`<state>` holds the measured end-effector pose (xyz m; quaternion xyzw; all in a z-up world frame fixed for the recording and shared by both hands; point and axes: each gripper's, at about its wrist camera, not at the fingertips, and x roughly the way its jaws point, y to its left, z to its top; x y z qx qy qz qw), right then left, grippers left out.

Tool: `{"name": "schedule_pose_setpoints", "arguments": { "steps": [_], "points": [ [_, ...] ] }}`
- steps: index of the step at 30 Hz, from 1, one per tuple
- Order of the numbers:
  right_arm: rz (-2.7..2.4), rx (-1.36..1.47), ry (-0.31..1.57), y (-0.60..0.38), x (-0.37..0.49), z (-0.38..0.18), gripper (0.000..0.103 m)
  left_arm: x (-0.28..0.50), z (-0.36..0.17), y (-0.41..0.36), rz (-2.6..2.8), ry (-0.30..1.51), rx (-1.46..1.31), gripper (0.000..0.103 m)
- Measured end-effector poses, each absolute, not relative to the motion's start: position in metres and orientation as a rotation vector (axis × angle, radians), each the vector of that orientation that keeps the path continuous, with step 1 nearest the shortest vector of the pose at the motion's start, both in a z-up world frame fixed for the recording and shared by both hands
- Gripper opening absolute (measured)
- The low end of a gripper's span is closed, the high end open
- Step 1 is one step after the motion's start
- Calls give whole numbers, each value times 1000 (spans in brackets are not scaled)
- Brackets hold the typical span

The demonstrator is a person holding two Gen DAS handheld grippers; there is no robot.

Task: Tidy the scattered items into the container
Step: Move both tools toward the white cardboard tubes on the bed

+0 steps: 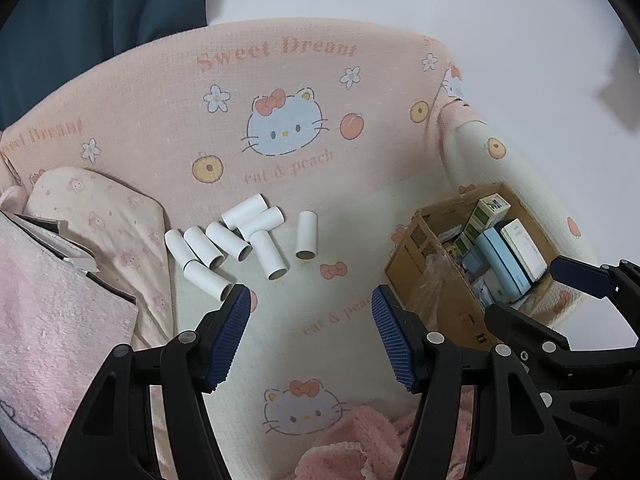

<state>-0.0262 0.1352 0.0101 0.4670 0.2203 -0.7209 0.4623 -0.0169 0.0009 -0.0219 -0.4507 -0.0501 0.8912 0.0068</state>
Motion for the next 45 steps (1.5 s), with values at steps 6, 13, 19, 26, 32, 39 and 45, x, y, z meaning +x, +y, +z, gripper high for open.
{"name": "schedule_pose_setpoints", "arguments": {
  "steps": [6,13,19,26,32,39,45],
  "points": [
    [-1729,1135,591,122,-22,3,76,-23,-30,-9,2786,-177,-1398,67],
    [-1718,1073,635,102,-12,-6,76,-31,-49,-24,2804,-207,-1390,67],
    [-1683,947,647,80,3,-23,76,-41,-75,-49,2824,-277,-1439,67],
    [-1611,828,521,53,18,-50,76,-50,-114,-76,2835,-314,-1512,67],
    [-1567,785,461,30,24,-86,76,-58,-149,-95,2814,-410,-1545,67],
    [-1497,738,482,8,36,-133,76,-76,-195,-125,2803,-609,-1559,67],
    [-1474,787,485,-19,37,-176,76,-95,-251,-164,2697,-939,-1618,67]
  ]
}}
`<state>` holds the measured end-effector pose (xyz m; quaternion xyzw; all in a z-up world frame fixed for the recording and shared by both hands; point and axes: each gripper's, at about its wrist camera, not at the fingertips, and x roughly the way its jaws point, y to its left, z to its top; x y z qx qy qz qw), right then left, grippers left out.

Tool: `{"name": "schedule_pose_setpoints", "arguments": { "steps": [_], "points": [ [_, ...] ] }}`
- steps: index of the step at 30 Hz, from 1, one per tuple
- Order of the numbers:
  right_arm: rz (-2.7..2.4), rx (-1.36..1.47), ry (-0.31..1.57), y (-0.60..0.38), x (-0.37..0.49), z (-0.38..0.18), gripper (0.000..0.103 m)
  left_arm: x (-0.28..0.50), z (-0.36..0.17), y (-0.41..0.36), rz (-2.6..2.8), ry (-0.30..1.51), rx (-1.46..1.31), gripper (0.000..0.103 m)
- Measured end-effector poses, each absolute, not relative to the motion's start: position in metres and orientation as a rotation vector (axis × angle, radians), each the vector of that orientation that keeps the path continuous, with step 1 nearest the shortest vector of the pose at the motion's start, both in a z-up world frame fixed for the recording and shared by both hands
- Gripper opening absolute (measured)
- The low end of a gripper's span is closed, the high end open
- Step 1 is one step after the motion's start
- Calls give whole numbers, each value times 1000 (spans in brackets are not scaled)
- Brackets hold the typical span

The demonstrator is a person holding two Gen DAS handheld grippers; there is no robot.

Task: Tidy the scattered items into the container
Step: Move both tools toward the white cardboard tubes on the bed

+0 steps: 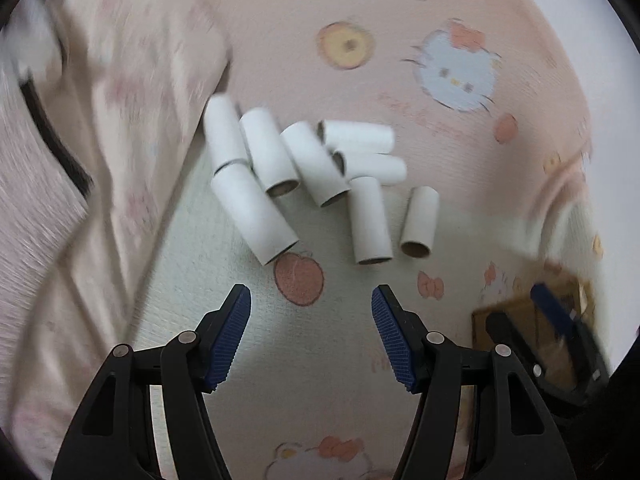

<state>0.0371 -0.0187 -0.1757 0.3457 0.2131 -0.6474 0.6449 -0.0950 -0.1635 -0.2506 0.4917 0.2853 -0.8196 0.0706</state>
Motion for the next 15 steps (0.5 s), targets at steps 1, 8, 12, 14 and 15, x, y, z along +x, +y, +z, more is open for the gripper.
{"name": "schedule_pose_setpoints", "arguments": {
  "steps": [1,8,12,14,15],
  "points": [
    [-1471,800,474,-22,36,-181,76,-96,-258,-169,-2455,908,1471,67],
    [-1380,987,346,-50,19,-220,76,-120,-302,-185,-2350,1060,1504,67],
    [-1308,1100,320,-72,17,-241,76,-136,-313,-186,-2346,981,1502,67],
    [-1297,1142,352,-84,19,-253,76,-144,-320,-188,-2306,972,1517,67],
    [-1293,1146,385,-91,22,-259,76,-147,-323,-190,-2287,963,1526,67]
  ]
}}
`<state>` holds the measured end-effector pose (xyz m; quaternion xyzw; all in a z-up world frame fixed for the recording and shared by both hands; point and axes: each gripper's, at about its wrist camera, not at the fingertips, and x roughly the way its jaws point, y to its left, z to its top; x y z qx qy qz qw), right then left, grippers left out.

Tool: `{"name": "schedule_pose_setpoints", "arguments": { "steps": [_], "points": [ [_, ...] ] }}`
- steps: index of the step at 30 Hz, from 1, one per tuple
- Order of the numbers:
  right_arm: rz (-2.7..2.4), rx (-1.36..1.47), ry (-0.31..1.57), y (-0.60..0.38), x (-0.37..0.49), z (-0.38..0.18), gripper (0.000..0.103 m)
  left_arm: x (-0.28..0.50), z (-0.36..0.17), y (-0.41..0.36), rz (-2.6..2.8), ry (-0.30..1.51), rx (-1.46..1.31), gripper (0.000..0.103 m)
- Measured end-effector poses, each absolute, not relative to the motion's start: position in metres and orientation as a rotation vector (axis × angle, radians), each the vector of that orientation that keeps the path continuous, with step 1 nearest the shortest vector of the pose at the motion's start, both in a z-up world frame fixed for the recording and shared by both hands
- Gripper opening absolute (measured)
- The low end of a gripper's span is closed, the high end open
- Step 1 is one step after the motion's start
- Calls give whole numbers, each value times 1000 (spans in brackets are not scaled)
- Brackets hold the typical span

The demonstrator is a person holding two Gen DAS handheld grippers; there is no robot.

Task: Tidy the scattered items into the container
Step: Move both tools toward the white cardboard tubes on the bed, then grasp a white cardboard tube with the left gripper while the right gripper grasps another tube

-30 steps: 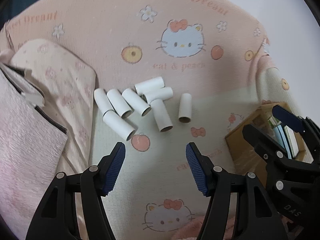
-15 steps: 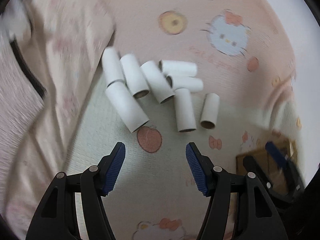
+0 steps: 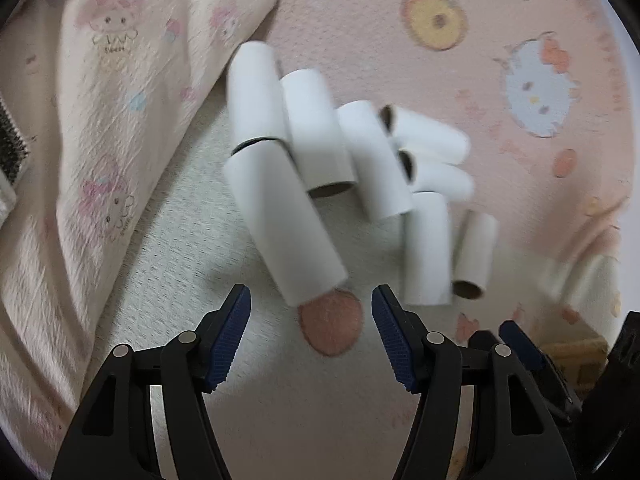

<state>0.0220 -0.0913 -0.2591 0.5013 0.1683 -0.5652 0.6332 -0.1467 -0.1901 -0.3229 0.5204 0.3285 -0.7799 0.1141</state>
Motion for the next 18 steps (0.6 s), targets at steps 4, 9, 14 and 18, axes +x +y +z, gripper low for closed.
{"name": "schedule_pose_setpoints", "arguments": {
  "steps": [4,9,14,18],
  "points": [
    [-1292,1107,528,-113,34,-276,76,-159,-333,-194,-2254,939,1532,67],
    [-1240,1137,520,-128,38,-287,76,-171,-342,-199,-2226,964,1544,58],
    [-1204,1162,476,-138,39,-292,69,-175,-344,-195,-2226,942,1544,52],
    [-1155,1231,453,-145,36,-303,58,-179,-343,-191,-2227,900,1559,52]
  ]
}}
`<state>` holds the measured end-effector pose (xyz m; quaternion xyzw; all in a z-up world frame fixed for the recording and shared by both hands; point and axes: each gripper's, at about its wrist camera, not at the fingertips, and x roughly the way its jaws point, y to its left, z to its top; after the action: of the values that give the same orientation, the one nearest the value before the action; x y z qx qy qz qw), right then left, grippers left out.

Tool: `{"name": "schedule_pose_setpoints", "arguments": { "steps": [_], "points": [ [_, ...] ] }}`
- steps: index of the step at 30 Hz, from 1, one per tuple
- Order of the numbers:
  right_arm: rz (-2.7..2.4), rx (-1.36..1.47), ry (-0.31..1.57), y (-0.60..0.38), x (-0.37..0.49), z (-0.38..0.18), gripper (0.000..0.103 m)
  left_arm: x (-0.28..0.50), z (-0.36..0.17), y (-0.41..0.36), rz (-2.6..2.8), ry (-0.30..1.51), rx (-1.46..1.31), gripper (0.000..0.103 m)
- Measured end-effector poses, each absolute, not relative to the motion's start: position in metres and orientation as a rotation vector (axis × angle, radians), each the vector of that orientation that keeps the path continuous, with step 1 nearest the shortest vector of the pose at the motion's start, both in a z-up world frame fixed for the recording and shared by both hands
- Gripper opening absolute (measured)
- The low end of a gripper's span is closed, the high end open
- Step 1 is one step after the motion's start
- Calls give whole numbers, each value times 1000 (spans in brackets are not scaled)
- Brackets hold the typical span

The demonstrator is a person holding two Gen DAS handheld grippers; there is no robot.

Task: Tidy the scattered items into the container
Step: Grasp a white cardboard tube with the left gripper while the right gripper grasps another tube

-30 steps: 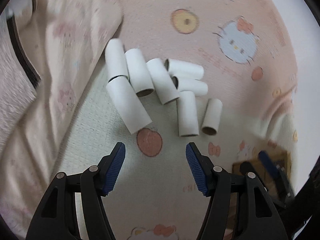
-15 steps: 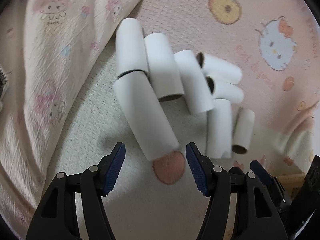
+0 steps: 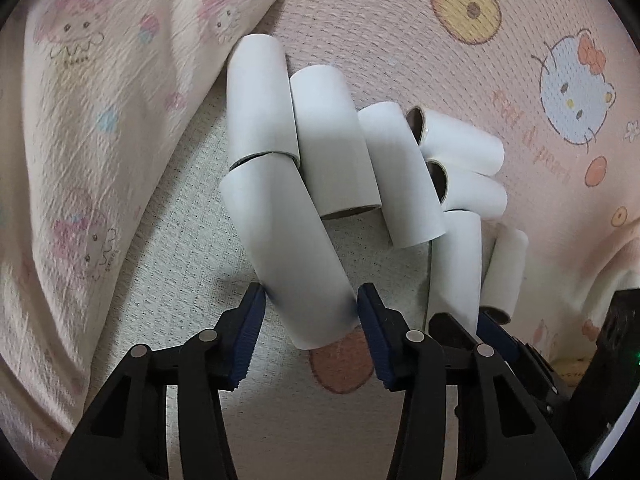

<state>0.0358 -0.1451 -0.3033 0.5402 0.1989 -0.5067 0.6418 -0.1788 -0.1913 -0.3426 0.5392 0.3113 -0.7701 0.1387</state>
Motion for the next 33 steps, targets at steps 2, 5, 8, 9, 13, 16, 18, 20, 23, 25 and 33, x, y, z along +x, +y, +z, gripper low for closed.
{"name": "schedule_pose_setpoints", "arguments": {
  "steps": [2,5,8,9,13,16,18,20,23,25,33],
  "points": [
    [-1141,1250,431,-146,32,-305,56,-181,-342,-190,-2228,895,1568,52],
    [-1128,1260,425,-145,29,-307,49,-182,-339,-190,-2234,894,1580,52],
    [-1089,1293,451,-145,26,-314,42,-183,-340,-191,-2263,855,1607,51],
    [-1075,1298,447,-145,25,-315,42,-182,-340,-192,-2267,851,1611,51],
    [-1063,1294,465,-140,28,-312,41,-179,-339,-193,-2282,823,1641,47],
    [-1040,1283,511,-131,29,-309,41,-176,-336,-186,-2312,713,1710,46],
    [-1025,1291,529,-121,28,-309,41,-173,-334,-179,-2342,625,1750,46],
    [-1014,1300,528,-108,24,-311,41,-168,-333,-170,-2370,546,1791,45],
    [-997,1331,510,-89,17,-313,41,-157,-331,-156,-2411,446,1837,40],
    [-977,1355,507,-74,11,-315,41,-148,-331,-144,-2427,388,1868,40],
    [-898,1380,551,-19,2,-317,41,-92,-337,-117,-2468,296,1939,40]
  ]
}}
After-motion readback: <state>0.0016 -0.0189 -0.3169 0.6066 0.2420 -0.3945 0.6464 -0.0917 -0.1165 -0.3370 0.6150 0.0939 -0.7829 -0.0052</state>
